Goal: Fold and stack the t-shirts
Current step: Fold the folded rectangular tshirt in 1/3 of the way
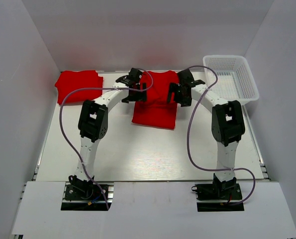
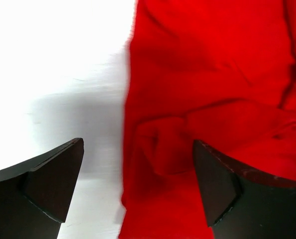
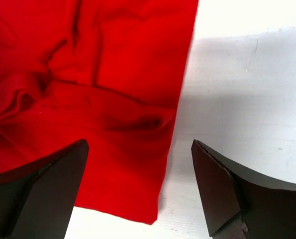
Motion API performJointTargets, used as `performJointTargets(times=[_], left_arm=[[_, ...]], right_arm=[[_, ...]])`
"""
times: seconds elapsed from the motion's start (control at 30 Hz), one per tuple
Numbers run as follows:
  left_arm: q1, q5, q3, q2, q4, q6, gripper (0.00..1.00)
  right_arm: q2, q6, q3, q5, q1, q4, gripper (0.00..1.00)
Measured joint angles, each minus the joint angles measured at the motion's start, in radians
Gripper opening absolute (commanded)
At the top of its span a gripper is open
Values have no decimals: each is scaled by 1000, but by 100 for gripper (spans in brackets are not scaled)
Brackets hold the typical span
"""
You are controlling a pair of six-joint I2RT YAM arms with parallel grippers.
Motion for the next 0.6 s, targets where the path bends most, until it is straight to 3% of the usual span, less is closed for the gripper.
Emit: performJointTargets(times=[0.27,0.47,0.6], left_arm=[[26,-83,-2,-89,-53,-30,100],[29,-109,-230,-356,-94,-82,100],[29,-106,-446,-541,-90,-112,100]], right_arm=[[-95,-90,-41,-39,1,11,91],[-258,-162,-169,-146,34,54,91],[-252,-189,-187,-206,85,96,91]])
